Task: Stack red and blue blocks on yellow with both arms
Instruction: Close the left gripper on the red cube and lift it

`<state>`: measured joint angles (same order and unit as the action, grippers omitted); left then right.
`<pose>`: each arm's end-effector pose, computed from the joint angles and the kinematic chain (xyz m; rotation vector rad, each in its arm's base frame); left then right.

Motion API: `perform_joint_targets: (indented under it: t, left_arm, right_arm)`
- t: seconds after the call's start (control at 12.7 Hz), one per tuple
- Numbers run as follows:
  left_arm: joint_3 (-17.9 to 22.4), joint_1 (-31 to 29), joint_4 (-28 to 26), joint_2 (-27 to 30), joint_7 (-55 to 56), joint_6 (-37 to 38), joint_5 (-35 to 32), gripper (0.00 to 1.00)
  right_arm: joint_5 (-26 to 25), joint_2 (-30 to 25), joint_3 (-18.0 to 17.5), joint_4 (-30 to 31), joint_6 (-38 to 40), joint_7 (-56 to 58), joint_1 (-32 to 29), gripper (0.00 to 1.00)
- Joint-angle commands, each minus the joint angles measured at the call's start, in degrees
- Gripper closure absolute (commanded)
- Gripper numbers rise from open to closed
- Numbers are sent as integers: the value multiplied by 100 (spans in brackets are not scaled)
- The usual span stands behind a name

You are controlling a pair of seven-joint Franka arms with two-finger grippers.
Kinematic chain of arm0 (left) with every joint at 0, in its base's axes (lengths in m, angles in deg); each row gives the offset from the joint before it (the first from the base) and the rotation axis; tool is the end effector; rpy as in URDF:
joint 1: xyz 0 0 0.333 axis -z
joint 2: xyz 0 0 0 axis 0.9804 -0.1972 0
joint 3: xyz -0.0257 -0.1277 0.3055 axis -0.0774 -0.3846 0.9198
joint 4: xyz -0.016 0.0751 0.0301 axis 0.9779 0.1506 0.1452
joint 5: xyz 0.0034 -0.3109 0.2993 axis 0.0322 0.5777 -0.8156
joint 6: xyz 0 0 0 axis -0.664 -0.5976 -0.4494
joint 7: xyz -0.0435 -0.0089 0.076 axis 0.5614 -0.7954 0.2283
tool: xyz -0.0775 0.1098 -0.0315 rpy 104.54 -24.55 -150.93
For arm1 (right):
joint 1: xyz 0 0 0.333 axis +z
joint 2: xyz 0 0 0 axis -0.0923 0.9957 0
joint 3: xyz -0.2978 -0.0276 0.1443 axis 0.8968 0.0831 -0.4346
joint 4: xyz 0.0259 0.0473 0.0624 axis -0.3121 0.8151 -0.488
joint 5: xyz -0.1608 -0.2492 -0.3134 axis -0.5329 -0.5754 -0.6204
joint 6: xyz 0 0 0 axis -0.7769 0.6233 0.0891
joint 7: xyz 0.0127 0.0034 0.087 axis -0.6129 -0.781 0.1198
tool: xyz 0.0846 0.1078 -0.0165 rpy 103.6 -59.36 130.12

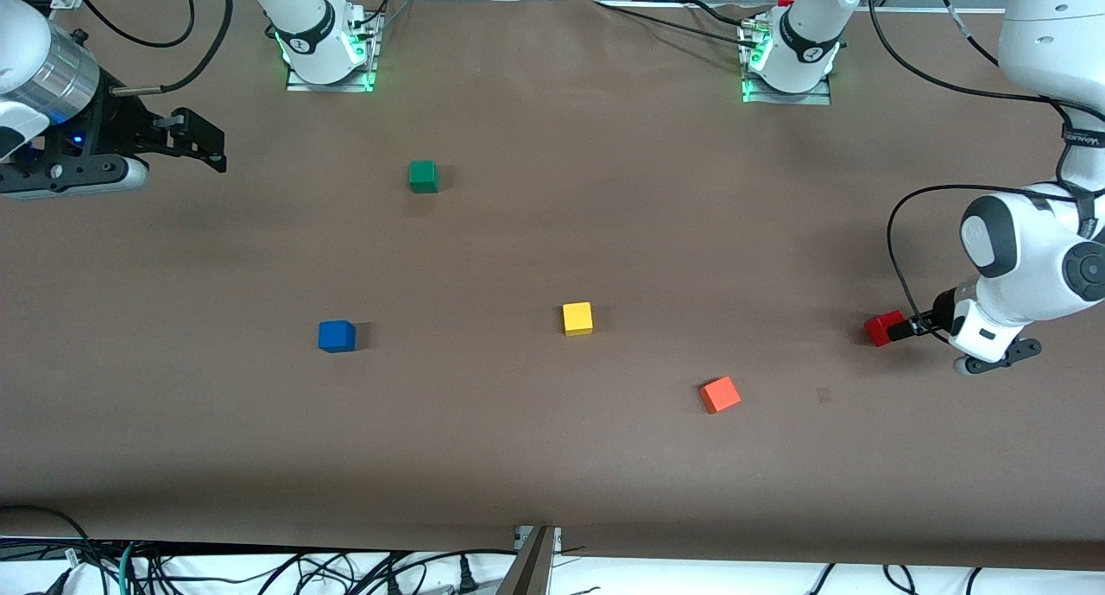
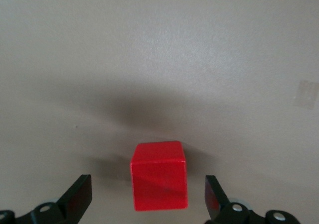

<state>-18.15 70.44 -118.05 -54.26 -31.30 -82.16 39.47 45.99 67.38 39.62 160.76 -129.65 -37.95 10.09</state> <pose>0.6618 0.1344 0.1831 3.0882 0.5274 -0.0809 0.5915 0.0937 0.6075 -3.1323 -0.1576 0.1244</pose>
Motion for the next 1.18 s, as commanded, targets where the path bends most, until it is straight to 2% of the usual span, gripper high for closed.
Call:
perform_joint_targets:
  t: [0.0, 0.39, 0.47, 0.63, 0.79, 1.02, 1.1]
  left_arm:
    - [-50, -16, -71, -109, 56, -171, 363, 0]
    - [-68, -7, -396, -84, 56, -541, 364, 0]
    - [-59, 1, -422, -83, 56, -532, 364, 7]
    - [-68, 10, -432, -66, 56, -497, 364, 37]
    - [-68, 10, -432, -13, 73, -409, 364, 56]
    - [-77, 28, -405, 83, 30, -295, 364, 93]
    - [-85, 71, -336, 136, 47, -286, 356, 96]
  right_arm:
    - [33, -103, 75, 106, -7, 59, -19, 0]
    - [51, -103, 75, 106, 19, 59, -19, 0]
    - [51, -103, 84, 106, 28, 59, -19, 0]
    - [51, -103, 84, 106, 28, 59, -19, 0]
    - [51, -103, 75, 98, 28, 59, -19, 0]
    - [51, -103, 75, 98, 28, 59, -19, 0]
    - [34, -103, 75, 98, 28, 59, -19, 0]
